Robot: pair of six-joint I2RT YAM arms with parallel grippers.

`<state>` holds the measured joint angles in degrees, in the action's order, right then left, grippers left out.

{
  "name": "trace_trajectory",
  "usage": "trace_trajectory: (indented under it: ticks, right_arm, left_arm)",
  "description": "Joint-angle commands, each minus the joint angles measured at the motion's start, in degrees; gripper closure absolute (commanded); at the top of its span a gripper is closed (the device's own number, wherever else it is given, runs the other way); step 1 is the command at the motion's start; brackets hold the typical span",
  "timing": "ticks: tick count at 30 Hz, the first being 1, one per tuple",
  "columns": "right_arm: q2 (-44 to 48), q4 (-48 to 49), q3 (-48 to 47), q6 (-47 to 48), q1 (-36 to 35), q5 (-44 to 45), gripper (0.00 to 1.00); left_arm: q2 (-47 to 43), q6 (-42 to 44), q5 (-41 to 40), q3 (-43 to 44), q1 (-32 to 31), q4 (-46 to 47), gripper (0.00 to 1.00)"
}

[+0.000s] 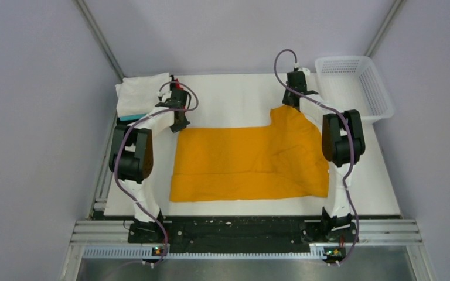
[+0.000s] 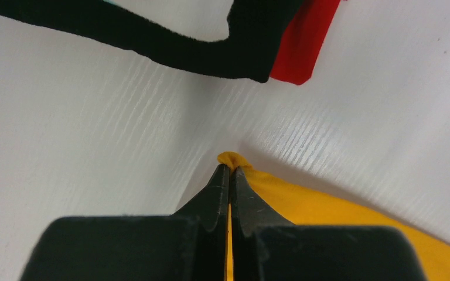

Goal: Fold and stack the t-shirts
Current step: Grab the side of the flattened tshirt furthest away from the robot with both arms, then fold the other side of the tshirt into a rectangle

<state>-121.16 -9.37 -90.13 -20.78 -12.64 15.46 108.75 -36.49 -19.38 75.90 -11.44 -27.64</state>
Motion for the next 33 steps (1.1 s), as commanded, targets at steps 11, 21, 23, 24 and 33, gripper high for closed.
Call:
trace_trajectory:
  ticks: [11,21,23,24,33]
  right_arm:
    - [20.27,1.96,19.98,-0.13,-5.40,3.32,1.00]
    - [42.27,-3.58,36.25,-4.06,-10.96,6.45,1.00]
    - [45.72,-4.63,38.81,-4.06,-11.69,5.44,1.00]
    - [47.40,-5.07,39.98,-4.09,-11.77,4.63,1.00]
    - [62.52,-14.00,48.11,-7.43,-14.92,6.00,1.00]
  left_arm:
    - [-13.15,-0.52,4.00,-12.89,0.28,6.32,1.00]
    - [-25.49,-1.84,7.22,-25.82,0.12,11.57,1.00]
    - [-27.97,-3.21,7.58,-28.49,-0.05,12.14,1.00]
    - [-29.23,-3.98,7.41,-29.88,-0.14,12.09,1.00]
    - [-40.25,-7.62,6.26,-38.12,-0.76,10.97,1.00]
